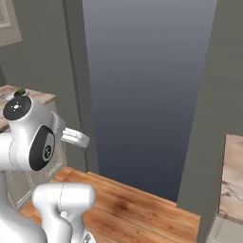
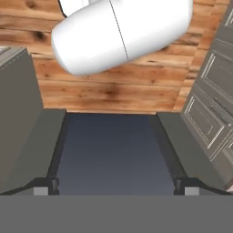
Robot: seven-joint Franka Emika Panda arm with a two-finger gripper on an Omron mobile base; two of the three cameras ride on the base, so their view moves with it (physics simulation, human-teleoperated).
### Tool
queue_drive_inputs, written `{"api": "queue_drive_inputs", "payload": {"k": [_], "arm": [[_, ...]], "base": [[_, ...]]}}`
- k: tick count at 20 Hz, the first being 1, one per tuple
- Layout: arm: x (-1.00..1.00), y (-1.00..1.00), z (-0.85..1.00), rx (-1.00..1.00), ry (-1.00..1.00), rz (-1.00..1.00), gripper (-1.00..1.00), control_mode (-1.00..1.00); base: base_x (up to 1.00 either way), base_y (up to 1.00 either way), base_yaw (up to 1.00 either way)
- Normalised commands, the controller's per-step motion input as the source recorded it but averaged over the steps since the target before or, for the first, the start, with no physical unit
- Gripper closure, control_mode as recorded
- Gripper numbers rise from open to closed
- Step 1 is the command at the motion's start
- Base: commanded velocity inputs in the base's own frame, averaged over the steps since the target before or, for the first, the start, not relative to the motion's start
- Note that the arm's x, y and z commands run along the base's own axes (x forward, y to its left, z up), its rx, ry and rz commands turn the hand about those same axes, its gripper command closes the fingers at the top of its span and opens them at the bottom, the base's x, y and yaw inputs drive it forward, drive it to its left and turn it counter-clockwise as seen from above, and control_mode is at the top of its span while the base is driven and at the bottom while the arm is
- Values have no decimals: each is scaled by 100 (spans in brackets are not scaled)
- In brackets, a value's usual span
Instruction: Pick the avocado and bread from the counter and place them on the plate. Then pick the jam from the cabinet and place it next to the plate. Lastly close the cabinet door.
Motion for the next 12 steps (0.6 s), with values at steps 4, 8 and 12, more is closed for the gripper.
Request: {"api": "queue_drive_inputs", "payload": {"k": [4,8,12], "arm": [[0,0,0,0,0,0,-100,100],[0,0,0,0,0,0,-100,100],[0,0,0,0,0,0,-100,100]], "base": [[-22,25,-31],[-23,18,-26],[-24,14,-27]]}}
